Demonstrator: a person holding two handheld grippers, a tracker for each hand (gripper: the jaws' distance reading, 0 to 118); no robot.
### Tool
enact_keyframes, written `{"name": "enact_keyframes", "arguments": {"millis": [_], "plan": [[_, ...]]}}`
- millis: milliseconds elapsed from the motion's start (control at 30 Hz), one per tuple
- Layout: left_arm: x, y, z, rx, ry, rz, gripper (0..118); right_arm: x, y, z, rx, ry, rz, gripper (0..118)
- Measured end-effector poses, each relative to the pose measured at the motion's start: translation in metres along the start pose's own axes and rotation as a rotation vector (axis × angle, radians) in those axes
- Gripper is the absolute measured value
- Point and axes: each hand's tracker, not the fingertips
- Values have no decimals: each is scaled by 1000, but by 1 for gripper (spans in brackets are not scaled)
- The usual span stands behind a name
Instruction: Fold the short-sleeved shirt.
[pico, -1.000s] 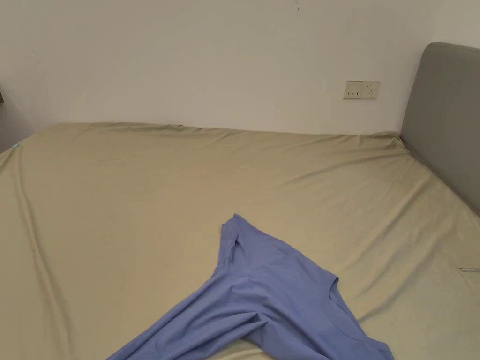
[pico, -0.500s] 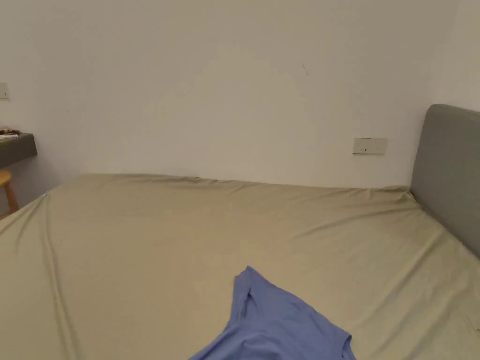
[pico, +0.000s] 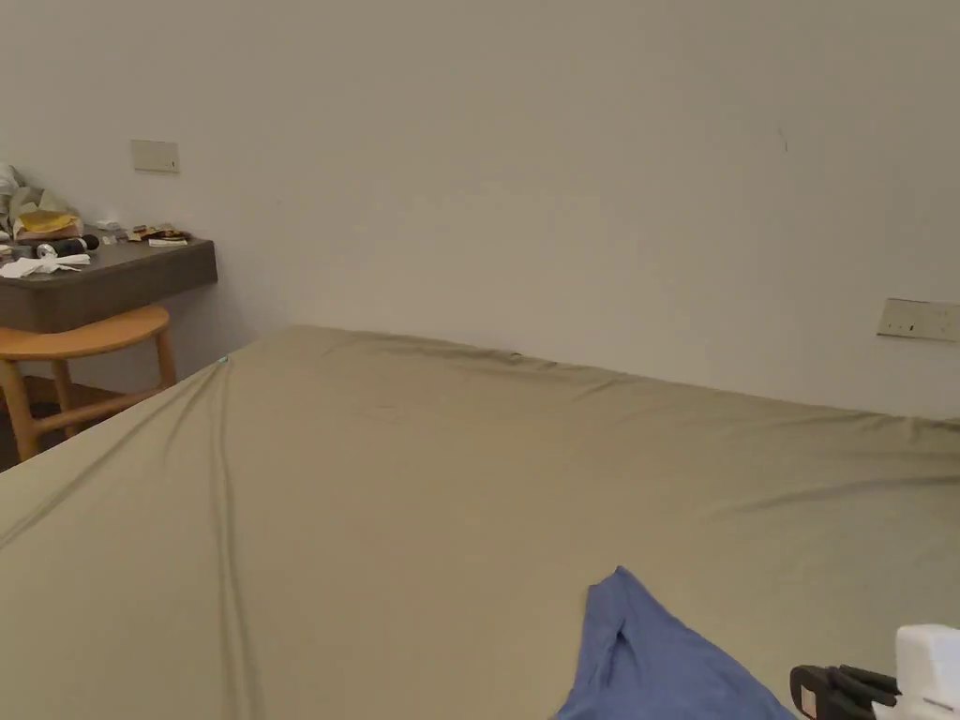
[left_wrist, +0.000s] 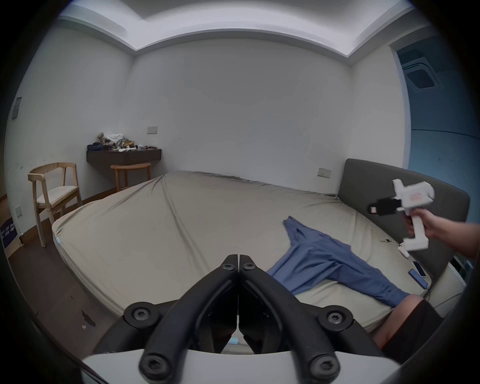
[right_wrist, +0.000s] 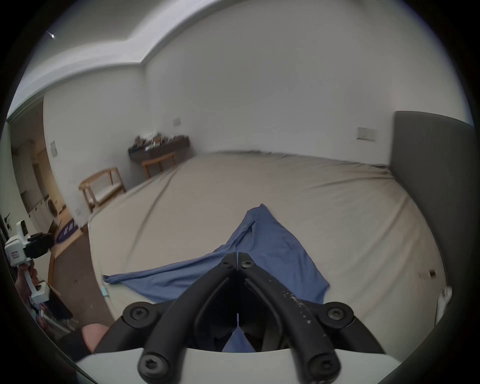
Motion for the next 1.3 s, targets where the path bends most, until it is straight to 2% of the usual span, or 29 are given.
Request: {"name": "enact_keyframes", "arguments": {"millis": [67,100,133,167,200,267,300,367,433,500,600,700,733,800,867,900,933,1033,1100,1233,1300], "plan": [[-6,-7,-16,-22,17,16,0,16,23,-63,-106,40,28,4],[-7,-9,-22,-25,19,26,0,22,31,-91,-126,22,31,5],[-9,-12,-31,-29,20,36,0,34,42,-119,-134,28,31,8],[-11,-14,-38,-33,22,34,0,41,50,-142,-176,45,28,16],[-12,-16,-47,-35,26,32,0,51,57,-169,-221,68,-6,39],[-15,-20,-62,-46,42,35,0,60,63,-208,-295,69,-26,100],[-17,-21,-70,-54,47,47,0,66,62,-226,-284,71,-13,118],[-20,-26,-80,-59,44,68,0,81,61,-258,-284,52,-9,111],[-20,-30,-90,-74,44,80,0,89,60,-281,-339,-24,34,111],[-20,-34,-98,-89,42,90,0,99,54,-301,-410,-30,80,111],[-19,-39,-109,-109,45,80,0,113,40,-317,-451,-63,67,111],[-17,-40,-114,-120,47,75,0,117,31,-325,-506,-47,23,108],[-18,-41,-115,-123,48,79,0,118,28,-329,-550,-48,14,100],[-20,-43,-115,-127,48,84,0,112,25,-330,-541,-94,49,64],[-20,-45,-115,-135,61,85,0,110,24,-325,-540,-63,50,51],[-22,-47,-113,-137,62,90,0,108,27,-323,-537,-60,32,32],[-23,-49,-113,-143,66,101,0,107,28,-321,-544,-56,19,6],[-24,-53,-109,-159,88,111,0,101,30,-311,-528,-55,0,5],[-26,-54,-108,-163,99,118,0,96,28,-306,-509,-51,19,4],[-26,-52,-104,-171,110,115,0,97,31,-290,-467,-71,-22,4],[-28,-52,-104,-182,116,102,0,99,32,-280,-444,-62,-69,4]]}}
